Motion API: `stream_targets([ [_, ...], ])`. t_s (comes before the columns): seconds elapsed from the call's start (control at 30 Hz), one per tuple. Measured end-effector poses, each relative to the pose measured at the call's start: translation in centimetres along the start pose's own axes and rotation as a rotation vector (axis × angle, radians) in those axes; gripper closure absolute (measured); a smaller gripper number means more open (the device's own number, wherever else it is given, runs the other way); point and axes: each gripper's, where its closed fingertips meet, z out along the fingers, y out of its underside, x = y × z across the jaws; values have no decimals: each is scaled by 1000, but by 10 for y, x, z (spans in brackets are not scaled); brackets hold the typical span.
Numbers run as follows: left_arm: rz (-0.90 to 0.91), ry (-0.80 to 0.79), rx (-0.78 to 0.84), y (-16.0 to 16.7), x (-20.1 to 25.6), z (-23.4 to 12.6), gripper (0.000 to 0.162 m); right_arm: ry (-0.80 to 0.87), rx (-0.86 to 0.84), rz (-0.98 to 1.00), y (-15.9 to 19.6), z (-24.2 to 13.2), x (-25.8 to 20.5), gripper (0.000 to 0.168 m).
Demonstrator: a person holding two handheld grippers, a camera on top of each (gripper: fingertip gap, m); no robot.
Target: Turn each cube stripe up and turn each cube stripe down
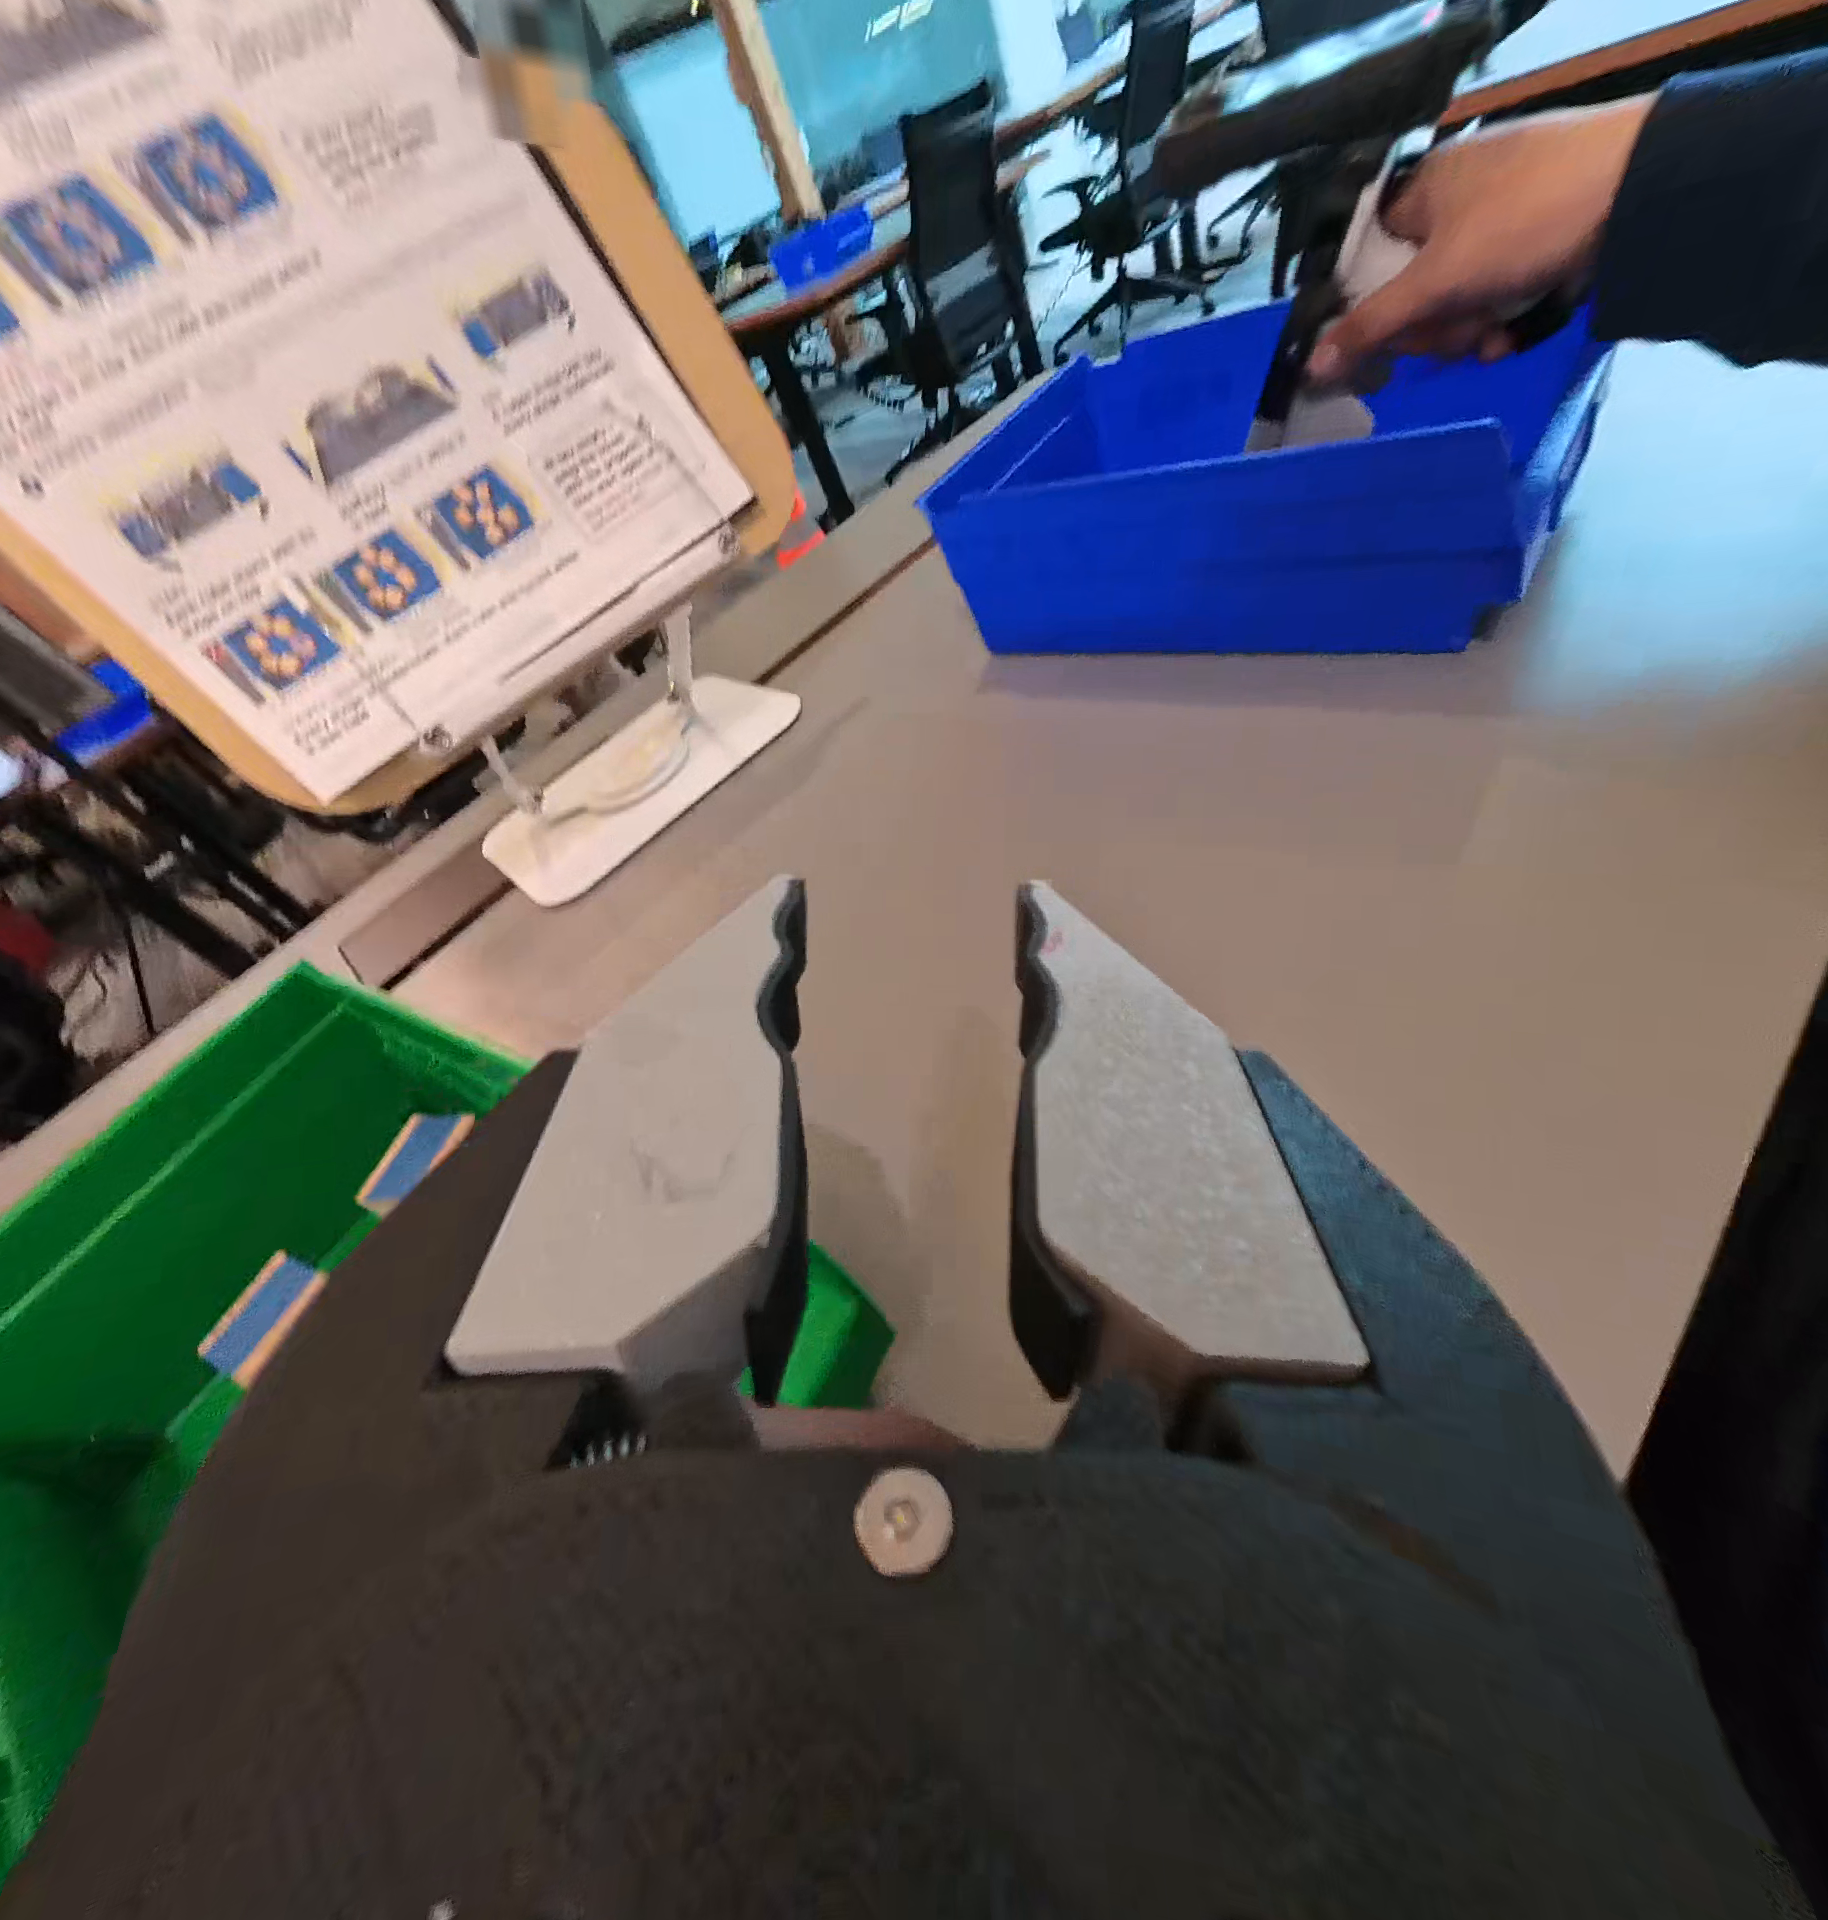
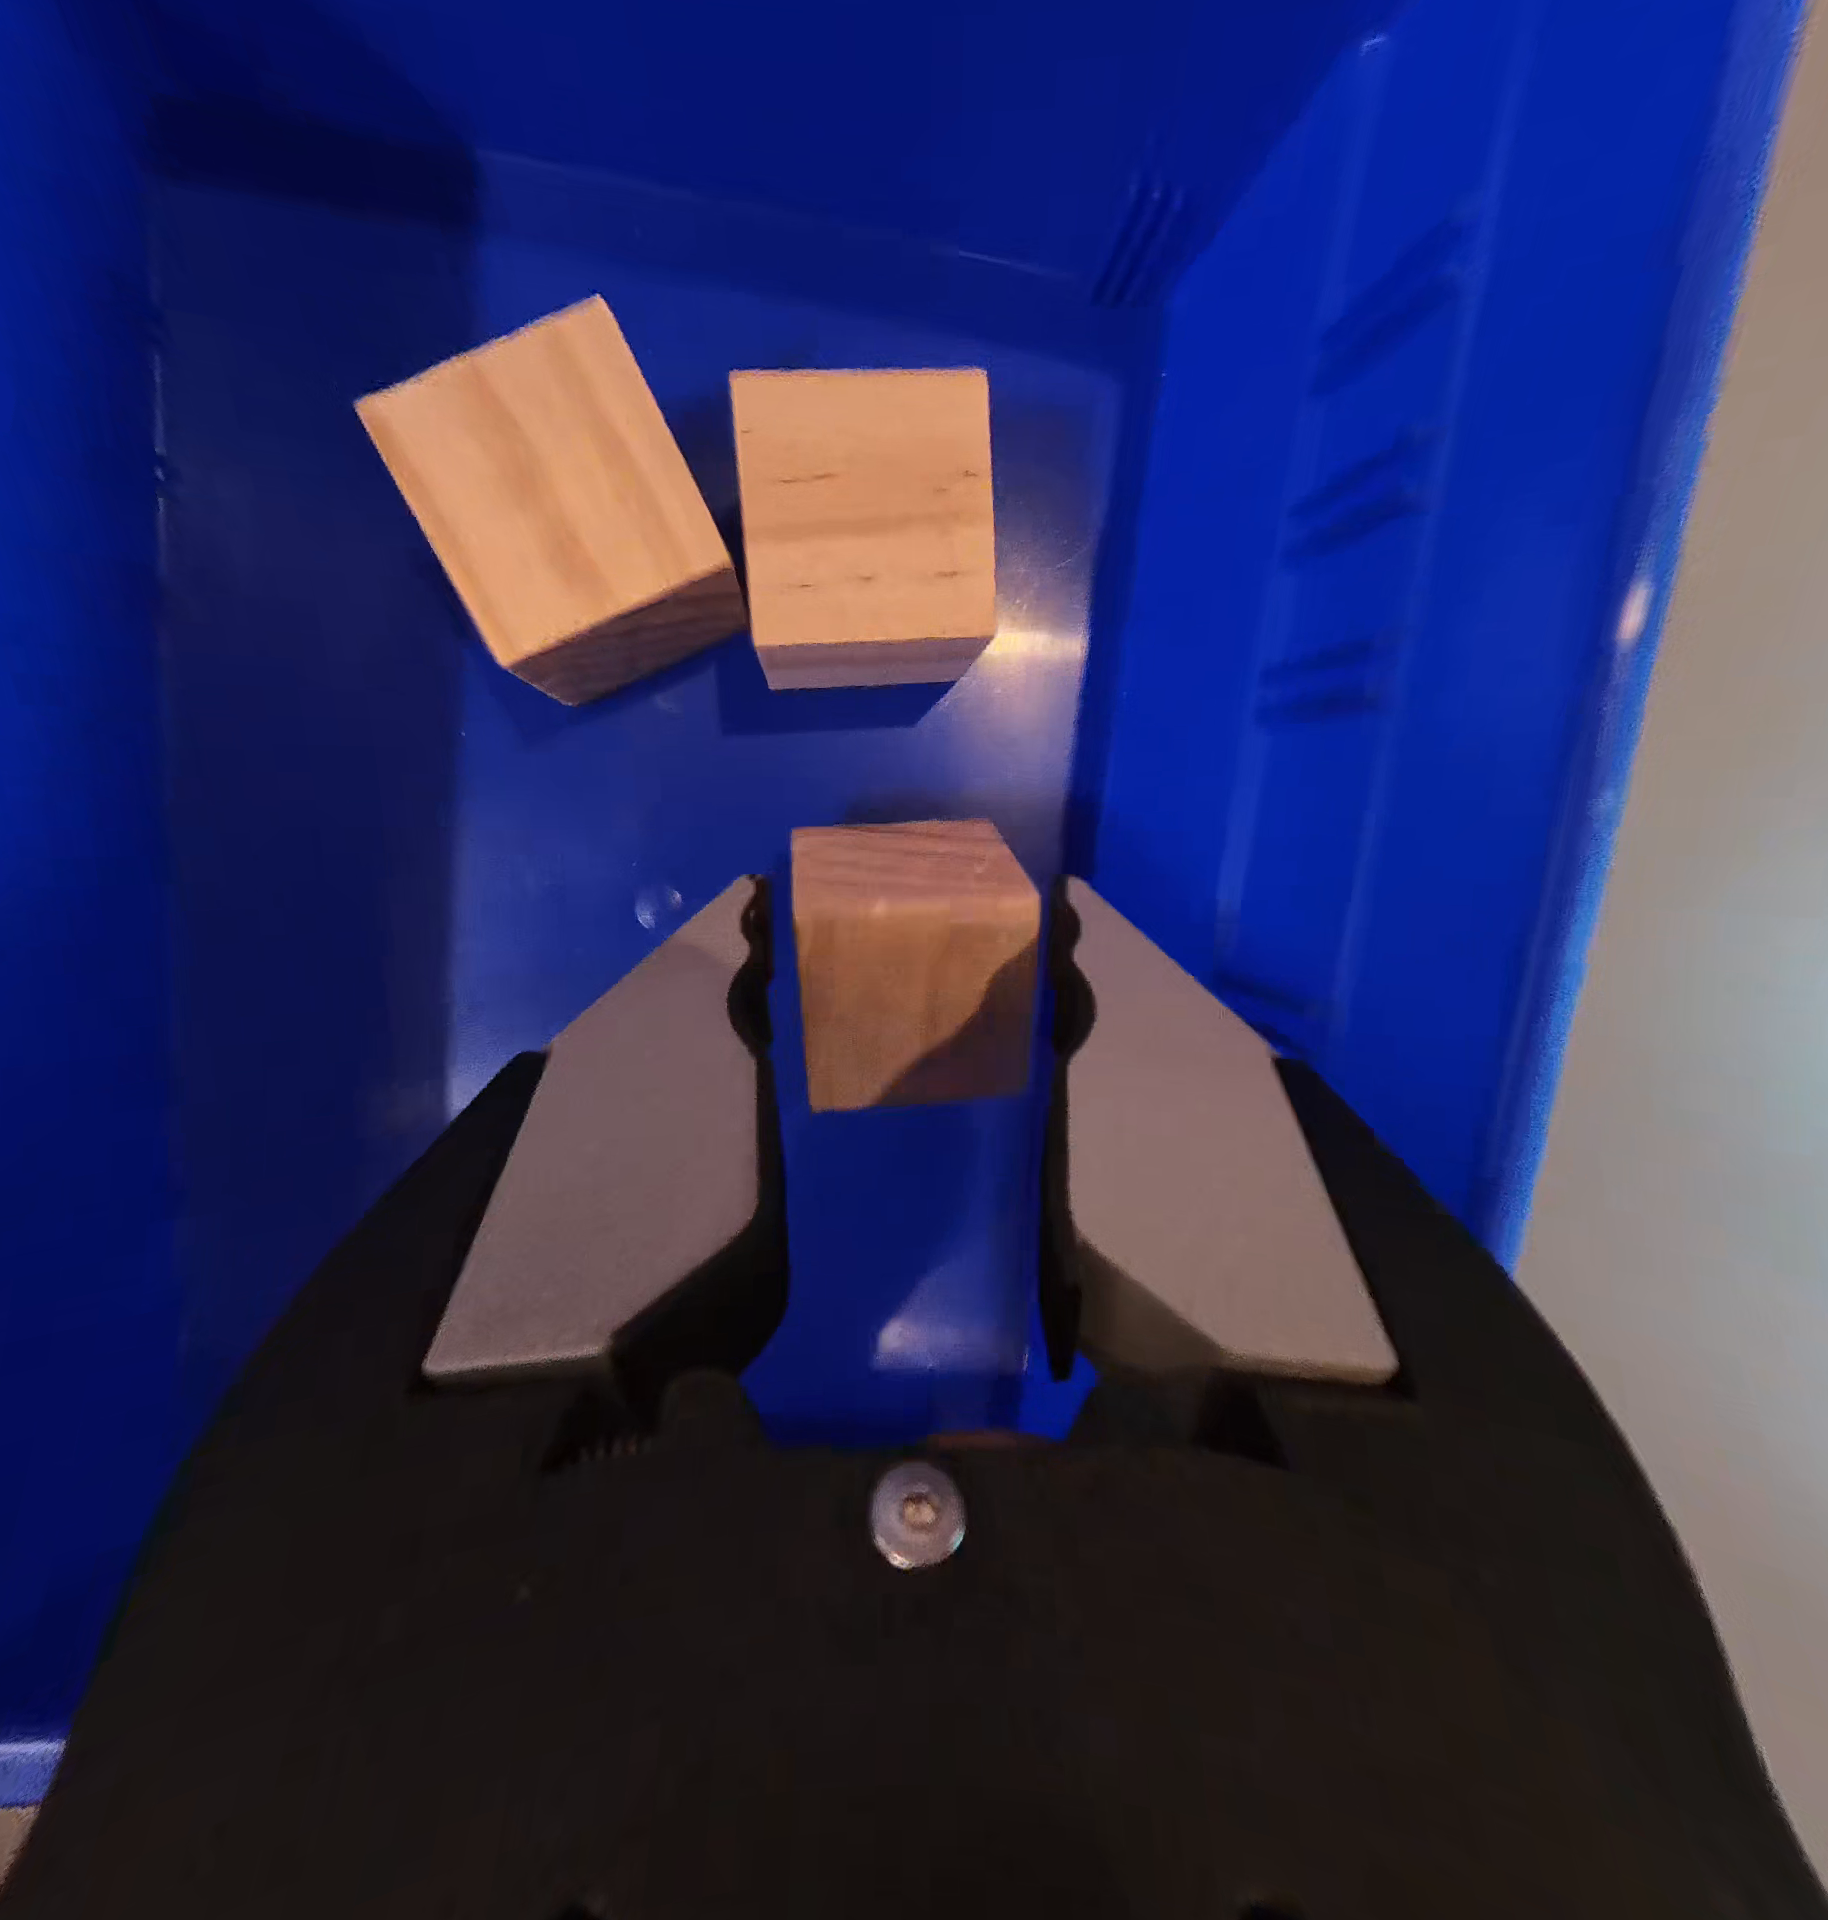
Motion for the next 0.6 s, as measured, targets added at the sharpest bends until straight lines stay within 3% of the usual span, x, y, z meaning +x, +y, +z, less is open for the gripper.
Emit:
stream_targets([
  [0.2, -121, -49, -55, 13, -22, -5, 122, -13, 294, -29, -25, -62, -30, 110],
  [0.4, -198, -270, -125, 33, -82, -33, 119, -412, 713, -140, -19, -166, -164, 111],
  [0.47, -225, -336, -162, 43, -104, -48, 115, -460, 746, -239, -3, -181, -198, 111],
  [0.6, -326, -345, -299, 66, -149, -49, 111, -462, 798, -274, 2, -201, -214, 114],
])
